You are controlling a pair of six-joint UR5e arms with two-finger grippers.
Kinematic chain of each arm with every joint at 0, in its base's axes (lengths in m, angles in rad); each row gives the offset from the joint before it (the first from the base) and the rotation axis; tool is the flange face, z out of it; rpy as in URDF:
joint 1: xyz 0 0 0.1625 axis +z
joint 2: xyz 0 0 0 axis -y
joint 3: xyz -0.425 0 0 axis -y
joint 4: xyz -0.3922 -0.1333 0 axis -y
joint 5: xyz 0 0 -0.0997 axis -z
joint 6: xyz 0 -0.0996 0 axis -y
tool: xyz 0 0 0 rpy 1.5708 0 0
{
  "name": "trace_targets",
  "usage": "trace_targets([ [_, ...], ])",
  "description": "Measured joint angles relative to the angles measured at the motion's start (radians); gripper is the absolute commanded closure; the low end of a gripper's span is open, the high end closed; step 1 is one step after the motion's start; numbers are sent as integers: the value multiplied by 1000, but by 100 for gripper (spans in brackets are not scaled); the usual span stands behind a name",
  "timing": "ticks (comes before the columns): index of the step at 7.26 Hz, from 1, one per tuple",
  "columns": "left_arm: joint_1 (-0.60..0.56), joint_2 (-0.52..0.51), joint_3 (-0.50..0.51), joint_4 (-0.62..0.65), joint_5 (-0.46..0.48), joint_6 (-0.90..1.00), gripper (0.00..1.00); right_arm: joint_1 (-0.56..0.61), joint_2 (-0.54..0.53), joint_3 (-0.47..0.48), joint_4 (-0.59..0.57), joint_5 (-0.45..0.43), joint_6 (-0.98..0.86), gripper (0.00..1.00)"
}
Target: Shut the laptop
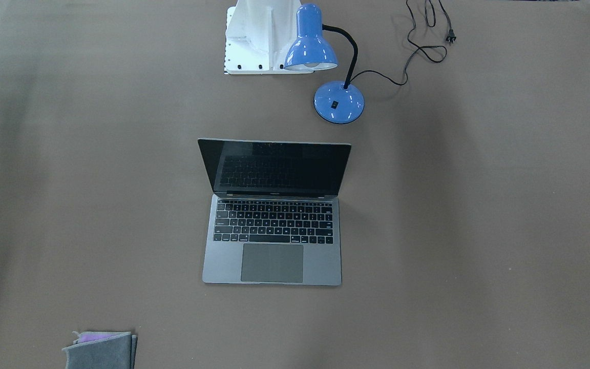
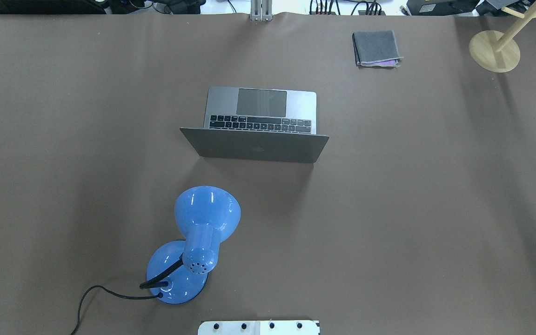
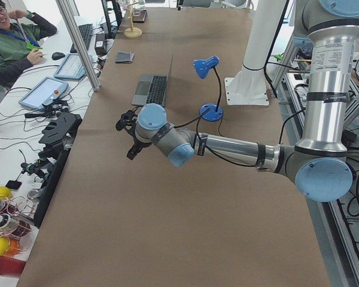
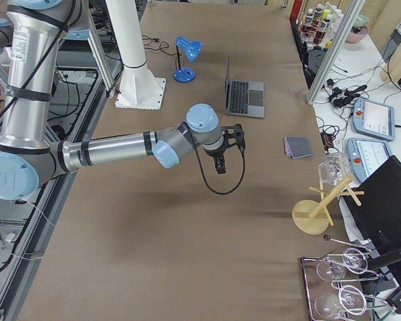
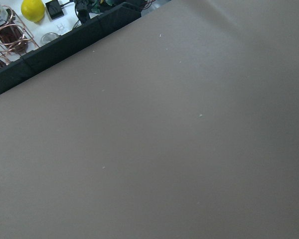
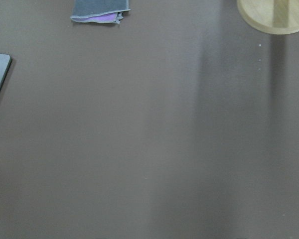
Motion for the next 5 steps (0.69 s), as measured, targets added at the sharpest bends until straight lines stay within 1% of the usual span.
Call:
trace_targets([
  [1, 66, -17, -6, -66, -27, -157, 4, -57, 4, 25, 45, -4, 117, 41],
  [2, 138, -38, -11, -142, -37, -311, 24, -117, 15, 59, 66, -9, 230, 60],
  [3, 202, -65, -12, -202, -37, -439, 58, -178, 36, 90, 74, -19, 322, 86],
  [4, 259, -99, -13, -232, -36, -540, 94, -242, 68, 108, 77, -43, 403, 100],
  [5, 311, -137, -14, -249, -34, -634, 100, -306, 111, 121, 78, -80, 500, 100],
])
